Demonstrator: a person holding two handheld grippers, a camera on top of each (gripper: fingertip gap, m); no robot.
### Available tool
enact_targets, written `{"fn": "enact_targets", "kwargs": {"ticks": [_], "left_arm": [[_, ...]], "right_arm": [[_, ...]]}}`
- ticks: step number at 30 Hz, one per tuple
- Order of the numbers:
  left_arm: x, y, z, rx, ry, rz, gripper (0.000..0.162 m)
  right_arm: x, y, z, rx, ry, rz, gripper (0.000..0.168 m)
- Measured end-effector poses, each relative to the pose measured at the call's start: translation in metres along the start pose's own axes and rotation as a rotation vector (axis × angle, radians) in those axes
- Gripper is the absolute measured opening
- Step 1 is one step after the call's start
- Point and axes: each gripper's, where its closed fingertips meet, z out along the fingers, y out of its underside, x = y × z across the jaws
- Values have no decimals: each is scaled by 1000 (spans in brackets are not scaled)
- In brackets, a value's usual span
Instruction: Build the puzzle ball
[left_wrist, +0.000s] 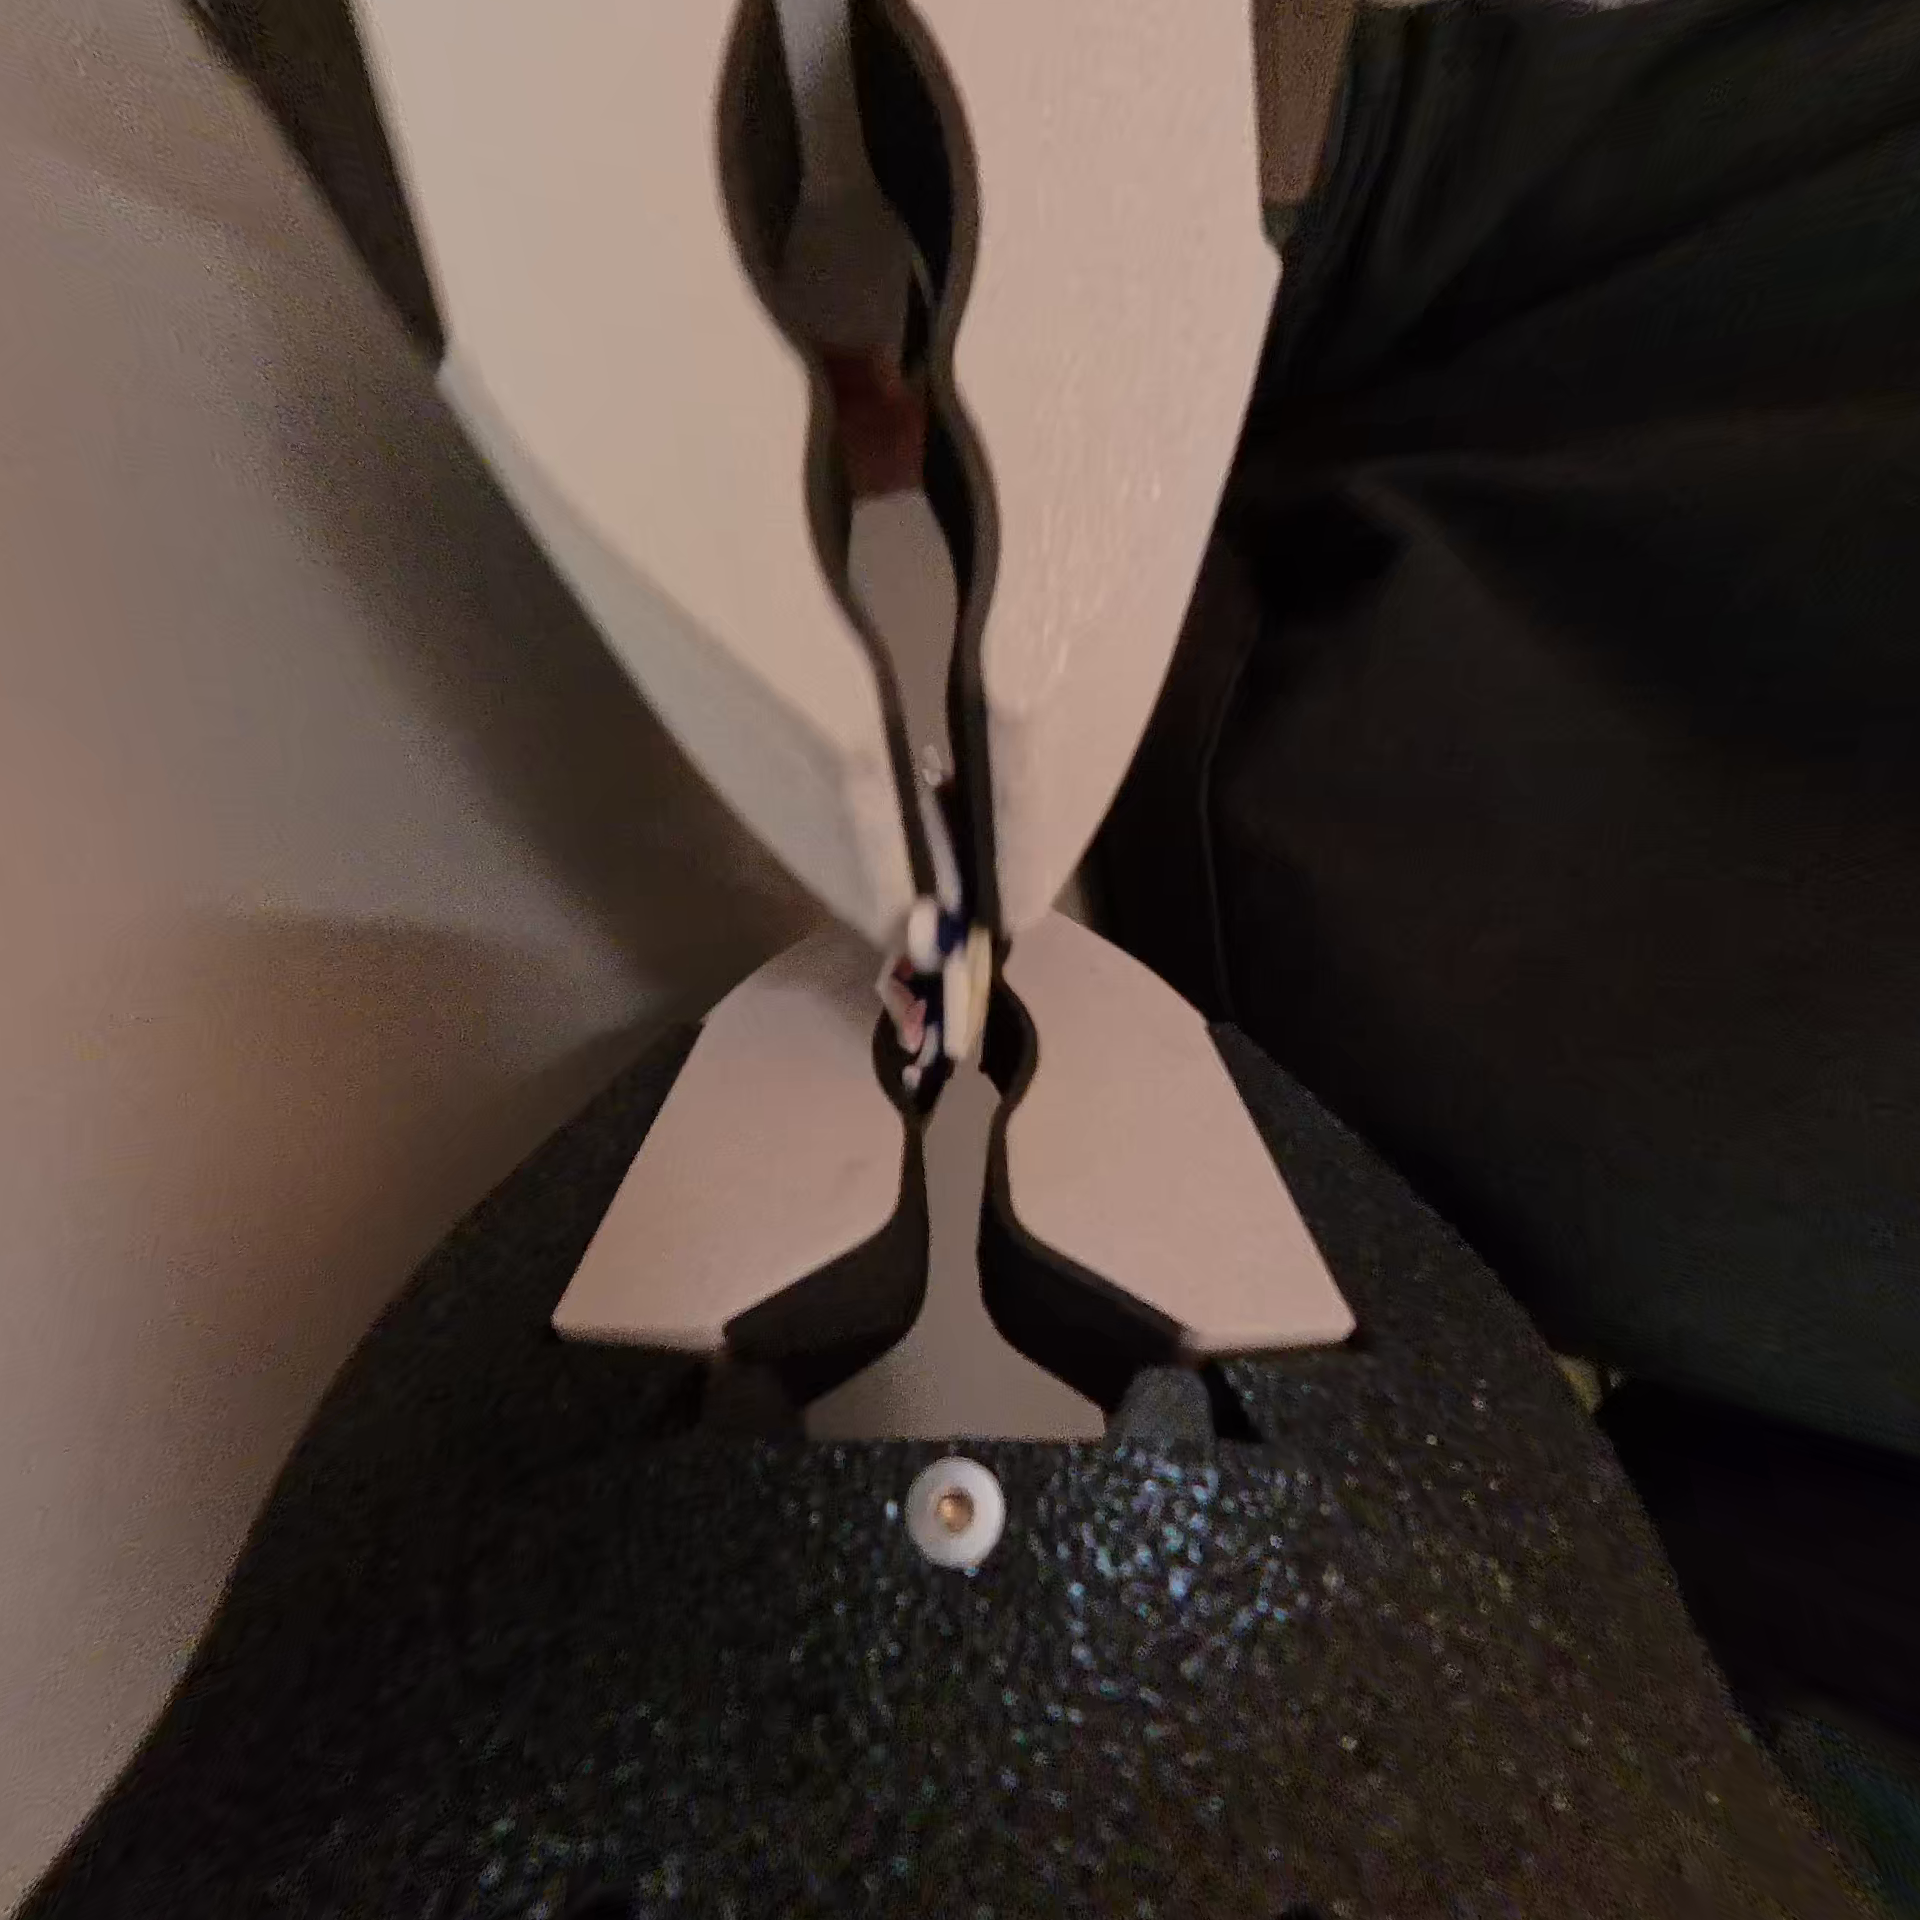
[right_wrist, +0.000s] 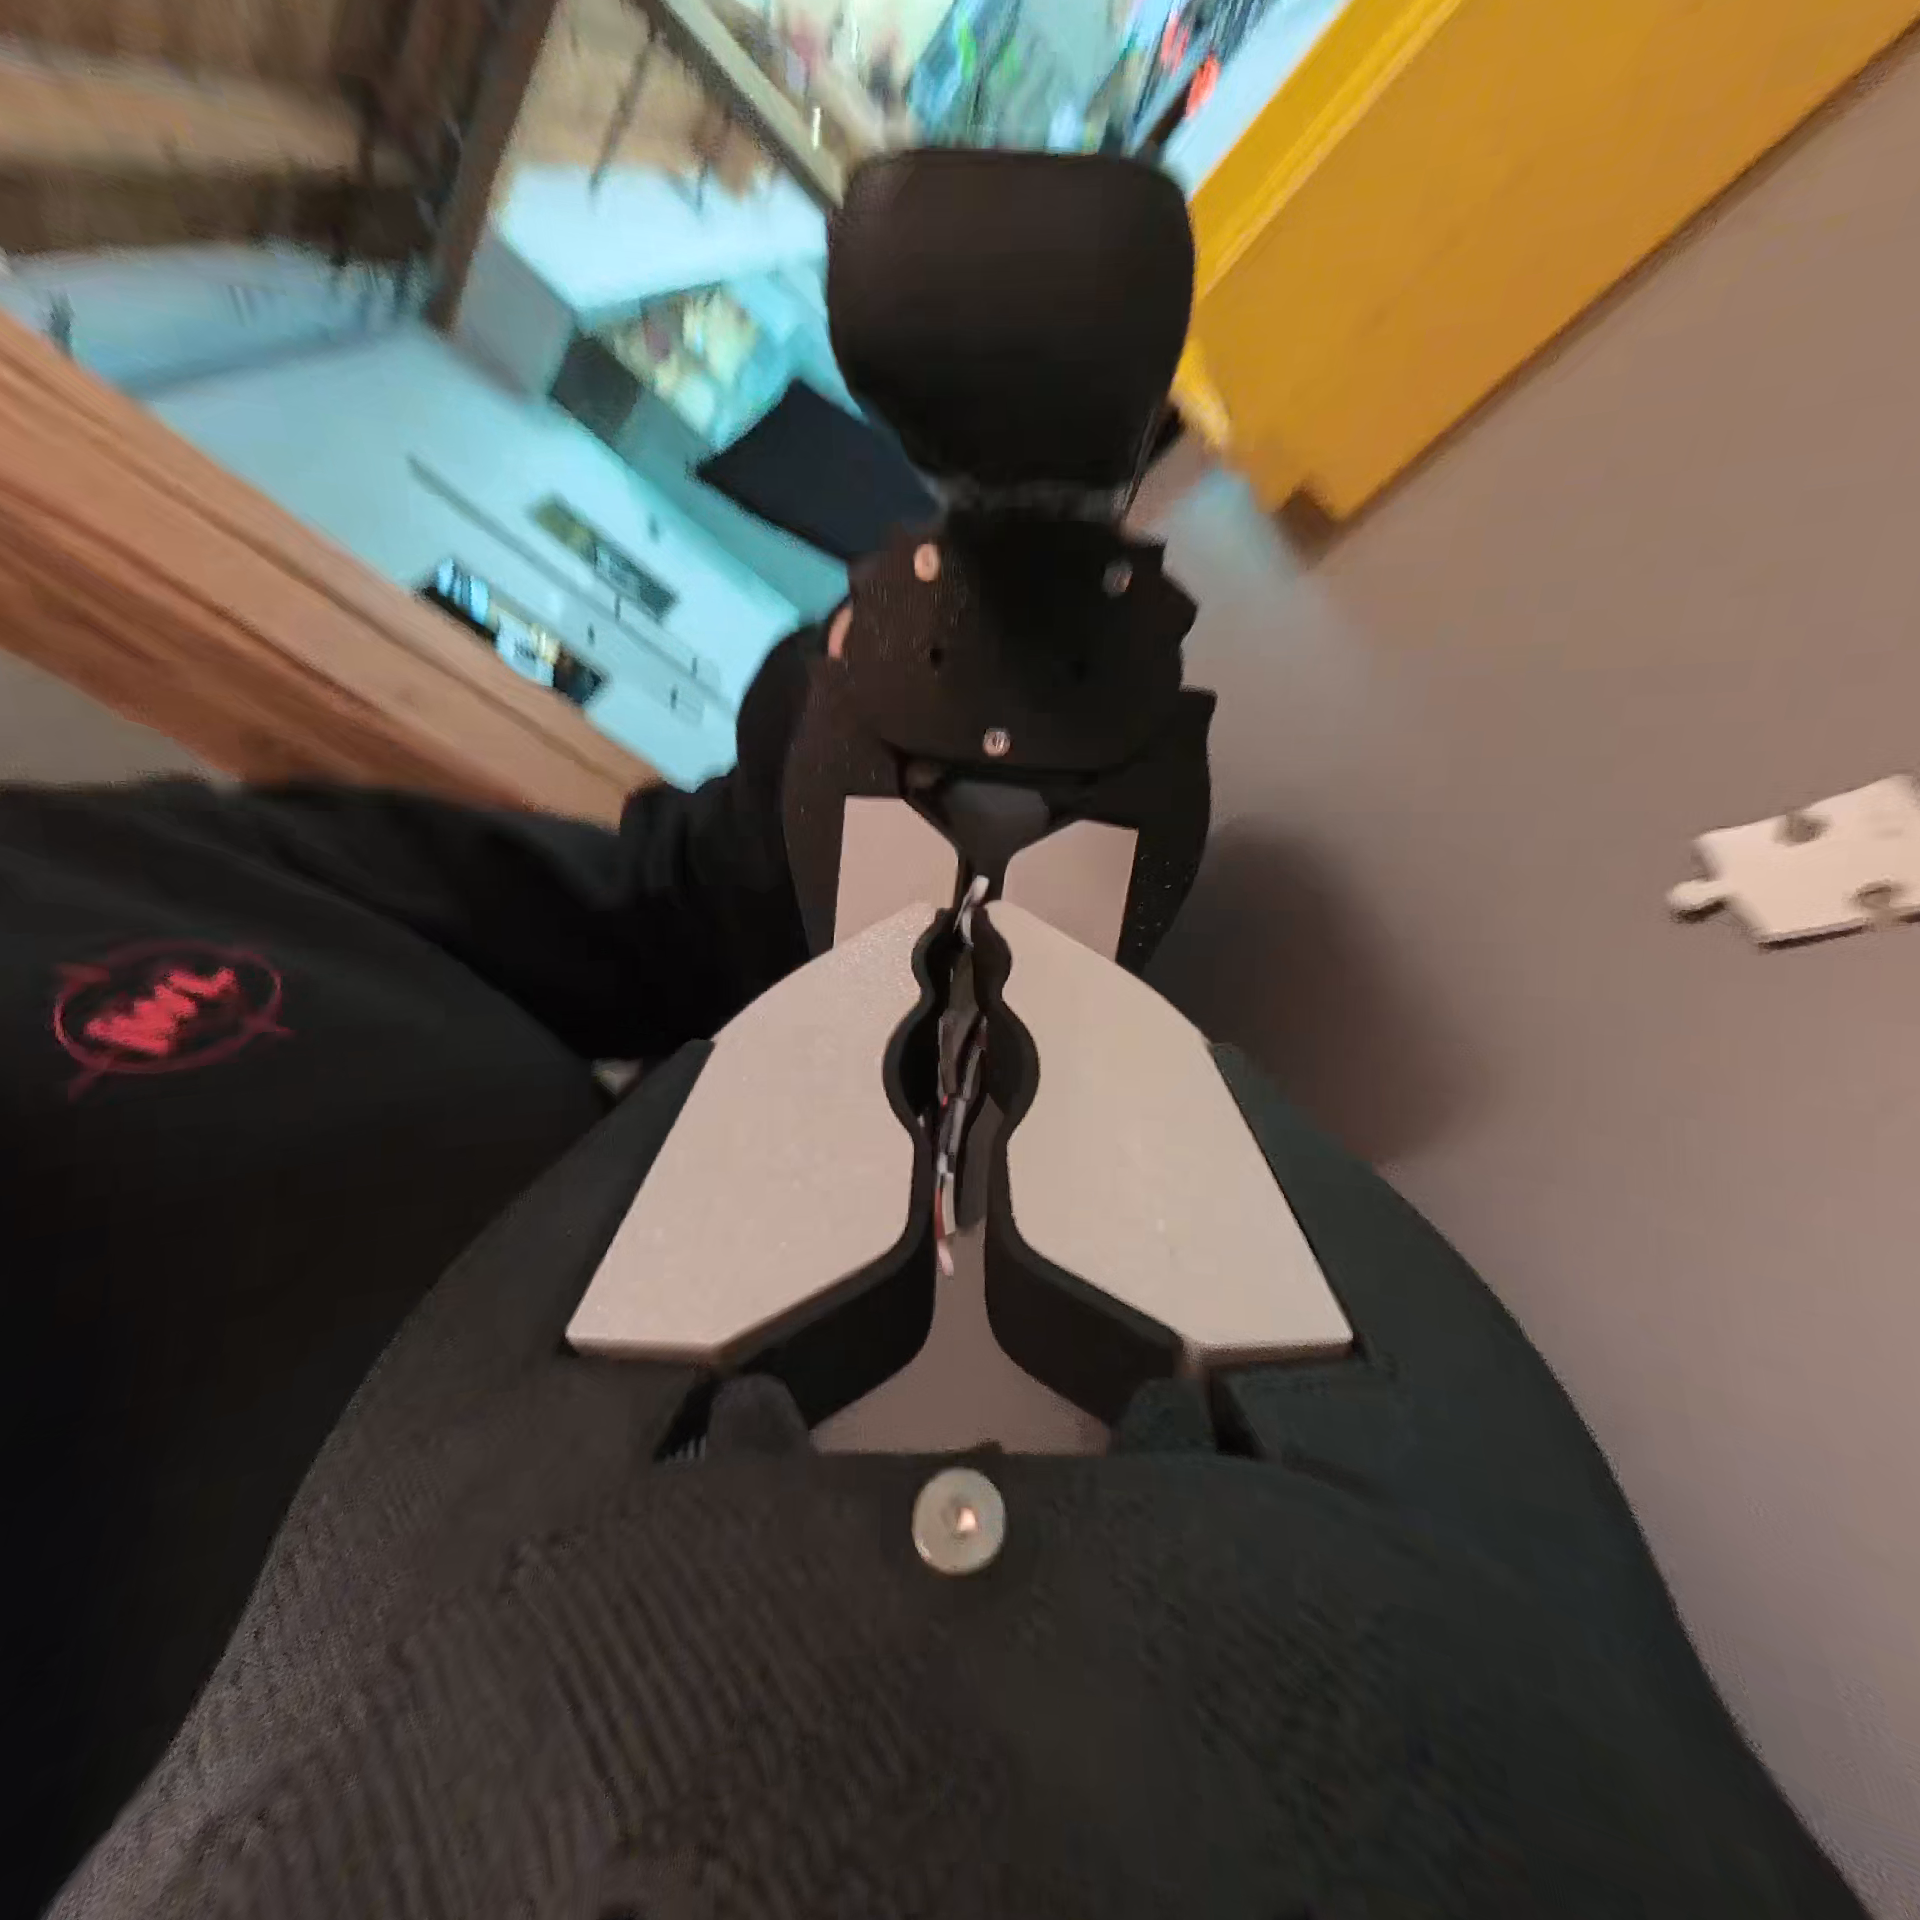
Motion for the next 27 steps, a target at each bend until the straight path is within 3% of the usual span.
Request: {"fn": "enact_targets", "kwargs": {"ticks": [3,7,12,19,27], "left_arm": [[-4,-23,-12,189,-4,-17,4],[-6,-40,-24,351,-12,3,4],[-15,-45,-27,391,-70,31,4],[-21,-50,-35,441,-55,42,4],[-30,-47,-35,403,-92,57,4]], "right_arm": [[0,-25,-15,197,18,-5,3],[-2,-35,-26,295,12,8,2],[-8,-47,-35,407,-118,160,2],[15,-42,-32,373,-9,125,2],[26,-41,-28,351,-8,126,3]]}}
